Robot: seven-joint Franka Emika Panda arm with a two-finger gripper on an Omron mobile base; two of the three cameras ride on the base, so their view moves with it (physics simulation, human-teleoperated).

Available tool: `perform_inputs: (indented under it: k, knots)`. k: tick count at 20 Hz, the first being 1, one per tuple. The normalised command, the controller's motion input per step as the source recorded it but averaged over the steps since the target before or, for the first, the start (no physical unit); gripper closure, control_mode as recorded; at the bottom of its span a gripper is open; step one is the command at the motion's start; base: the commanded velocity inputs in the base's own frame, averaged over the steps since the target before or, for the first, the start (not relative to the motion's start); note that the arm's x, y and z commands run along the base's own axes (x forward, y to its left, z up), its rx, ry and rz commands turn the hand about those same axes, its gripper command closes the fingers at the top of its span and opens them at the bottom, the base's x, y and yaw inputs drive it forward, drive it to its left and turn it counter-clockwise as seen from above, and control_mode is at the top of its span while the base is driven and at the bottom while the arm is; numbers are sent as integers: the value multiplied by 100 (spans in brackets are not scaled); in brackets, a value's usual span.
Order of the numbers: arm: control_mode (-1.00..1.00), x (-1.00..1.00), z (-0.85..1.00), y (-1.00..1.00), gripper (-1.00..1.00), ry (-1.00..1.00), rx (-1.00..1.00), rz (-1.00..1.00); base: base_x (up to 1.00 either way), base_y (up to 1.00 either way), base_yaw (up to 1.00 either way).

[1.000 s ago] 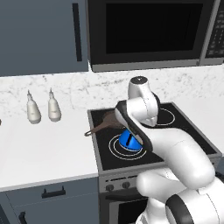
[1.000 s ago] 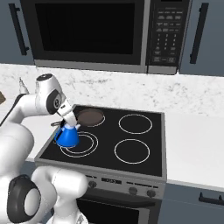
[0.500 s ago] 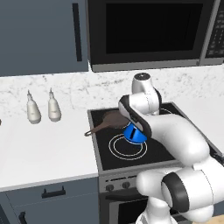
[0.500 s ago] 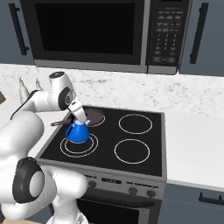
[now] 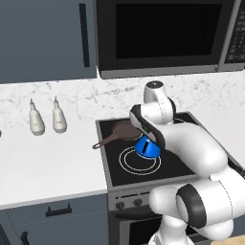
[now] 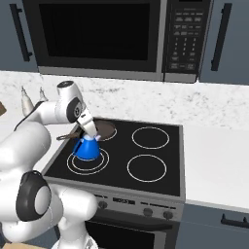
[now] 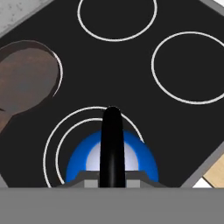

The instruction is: Pick the kettle from the counter and place it on a stove burner. Then turn the burner on.

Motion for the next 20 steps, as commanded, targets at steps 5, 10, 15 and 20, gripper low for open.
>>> perform_inputs:
  k: [5,10,15,20]
  knots:
    - [-100,2,-36,0,100,0,-2,0,0,0,0]
    - [-100,8,-33,0,100,0,-2,0,0,0,0]
    - [-100,5,-27,2,100,0,-3,0,0,0,0]
    - [-100,0,-18,15,100,0,-2,0,0,0,0]
